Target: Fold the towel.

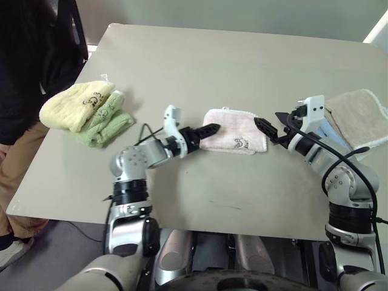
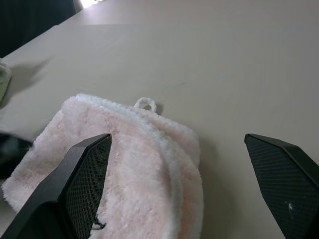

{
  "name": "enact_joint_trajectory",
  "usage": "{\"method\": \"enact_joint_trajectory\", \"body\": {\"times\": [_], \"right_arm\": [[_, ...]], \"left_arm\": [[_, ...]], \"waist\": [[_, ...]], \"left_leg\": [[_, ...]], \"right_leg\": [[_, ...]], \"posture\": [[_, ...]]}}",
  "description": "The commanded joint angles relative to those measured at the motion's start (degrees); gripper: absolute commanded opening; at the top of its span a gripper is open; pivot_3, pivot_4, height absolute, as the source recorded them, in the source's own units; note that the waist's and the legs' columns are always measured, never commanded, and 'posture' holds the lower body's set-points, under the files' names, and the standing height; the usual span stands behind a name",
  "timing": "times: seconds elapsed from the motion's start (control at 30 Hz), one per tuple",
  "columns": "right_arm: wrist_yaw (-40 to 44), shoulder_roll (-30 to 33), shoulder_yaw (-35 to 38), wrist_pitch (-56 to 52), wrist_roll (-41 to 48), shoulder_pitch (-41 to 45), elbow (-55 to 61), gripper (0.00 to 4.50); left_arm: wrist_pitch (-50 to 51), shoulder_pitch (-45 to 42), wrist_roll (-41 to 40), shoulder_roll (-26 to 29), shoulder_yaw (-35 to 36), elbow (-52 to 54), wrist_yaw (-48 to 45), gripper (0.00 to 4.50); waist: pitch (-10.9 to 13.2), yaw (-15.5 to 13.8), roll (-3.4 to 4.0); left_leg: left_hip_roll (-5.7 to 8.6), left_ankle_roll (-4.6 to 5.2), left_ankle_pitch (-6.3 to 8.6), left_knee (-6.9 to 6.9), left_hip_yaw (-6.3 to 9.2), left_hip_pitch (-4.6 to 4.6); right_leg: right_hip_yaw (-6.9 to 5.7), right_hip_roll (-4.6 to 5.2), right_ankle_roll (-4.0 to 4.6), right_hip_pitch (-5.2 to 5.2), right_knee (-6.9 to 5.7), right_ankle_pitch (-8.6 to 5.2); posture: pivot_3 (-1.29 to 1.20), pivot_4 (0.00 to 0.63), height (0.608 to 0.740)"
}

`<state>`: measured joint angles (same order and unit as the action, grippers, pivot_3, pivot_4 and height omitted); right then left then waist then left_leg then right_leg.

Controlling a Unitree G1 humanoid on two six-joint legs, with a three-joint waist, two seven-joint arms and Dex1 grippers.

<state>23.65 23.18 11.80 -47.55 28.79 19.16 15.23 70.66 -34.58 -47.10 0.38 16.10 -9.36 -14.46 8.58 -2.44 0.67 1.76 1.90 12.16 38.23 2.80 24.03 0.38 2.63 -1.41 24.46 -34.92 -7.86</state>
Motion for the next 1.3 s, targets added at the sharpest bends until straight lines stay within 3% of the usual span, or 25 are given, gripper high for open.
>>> {"method": "enact_joint_trajectory", "body": {"times": [0.03, 0.1, 0.2, 0.5, 0.57, 0.8, 1.03, 1.17, 1.3], "right_arm": [[-0.6, 1.0, 2.5, 0.0, 1.6, -0.3, 3.5, 4.50], [-0.3, 1.6, 3.3, -0.4, 2.2, -0.7, 4.1, 4.50], [0.4, 2.7, 4.6, -0.6, 3.2, -1.8, 4.9, 4.50], [-0.3, 4.1, 5.6, -0.1, 3.9, -2.5, 4.6, 4.50], [-0.7, 4.0, 5.7, 0.0, 3.8, -2.5, 4.5, 4.50], [-2.0, 3.8, 5.7, 0.9, 3.2, -1.9, 3.3, 4.50], [-2.0, 3.9, 5.2, 1.6, 3.1, -1.6, 2.1, 4.50], [-1.6, 3.2, 3.6, 2.0, 3.0, -0.8, 1.1, 4.50], [-0.9, 3.3, 2.6, 2.7, 2.6, 0.4, -0.4, 4.50]], "left_arm": [[1.9, -0.8, -0.3, -1.4, -2.5, 0.8, 0.2, 4.49], [2.2, -1.0, 0.1, -1.9, -3.0, 0.5, 0.6, 4.49], [1.2, -1.5, 0.9, -2.1, -2.0, -0.9, 1.7, 3.95], [-0.8, -1.2, -0.7, -2.4, 2.4, 0.6, 3.5, 0.54], [-1.4, -1.5, -1.5, -2.7, 3.8, 1.9, 4.3, 0.01], [-5.6, -5.5, -4.5, 0.0, 9.8, 7.5, 8.1, 0.01], [-10.5, -13.5, -11.2, 18.3, 24.5, 10.9, 12.7, 0.01], [-12.2, -10.0, -11.7, 29.5, 32.7, 6.8, 13.5, 0.01], [-12.0, -1.0, -10.4, 34.0, 35.1, 5.2, 12.2, 0.01]], "waist": [[0.0, 0.2, 0.00], [0.0, 0.3, 0.00], [0.0, 0.3, 0.00], [0.0, 0.8, -0.01], [0.0, 0.8, -0.01], [0.0, 0.8, -0.05], [0.1, 1.7, -0.12], [0.1, 1.7, -0.06], [0.1, 1.7, -0.06]], "left_leg": [[0.01, -0.01, -0.01, 0.00, -0.01, 0.00], [0.00, -0.09, -0.04, -0.01, -0.03, -0.02], [-0.02, -0.48, -0.31, -0.08, -0.02, -0.03], [-0.01, -0.43, -0.28, -0.09, -0.07, -0.04], [-0.01, -0.40, -0.26, -0.09, -0.07, -0.05], [-0.02, -0.41, -0.27, -0.10, -0.08, -0.04], [-0.10, -0.56, -0.28, -0.27, -0.09, -0.03], [-0.03, -0.57, -0.19, -0.26, -0.07, -0.03], [0.01, -0.59, -0.03, -0.21, -0.05, -0.01]], "right_leg": [[0.03, 0.00, -0.22, 0.01, 0.01, -0.12], [0.04, -0.01, -0.49, 0.03, -0.01, -0.28], [0.03, -0.02, -0.57, 0.03, -0.02, -0.33], [0.14, -0.04, -0.64, 0.05, -0.02, -0.34], [0.14, -0.04, -0.65, 0.05, -0.02, -0.34], [0.16, -0.06, -0.67, 0.08, -0.01, -0.33], [0.30, -0.29, -0.63, 0.29, 0.00, -0.27], [0.44, -0.29, -0.75, 0.29, 0.00, -0.48], [0.47, -0.29, -0.33, 0.32, 0.00, -0.39]], "posture": [[0.00, 0.150, 0.736], [0.00, 0.150, 0.736], [0.00, 0.150, 0.736], [0.00, 0.150, 0.736], [0.00, 0.150, 0.736], [0.00, 0.150, 0.736], [0.00, 0.150, 0.736], [0.00, 0.150, 0.736], [0.00, 0.150, 0.736]]}}
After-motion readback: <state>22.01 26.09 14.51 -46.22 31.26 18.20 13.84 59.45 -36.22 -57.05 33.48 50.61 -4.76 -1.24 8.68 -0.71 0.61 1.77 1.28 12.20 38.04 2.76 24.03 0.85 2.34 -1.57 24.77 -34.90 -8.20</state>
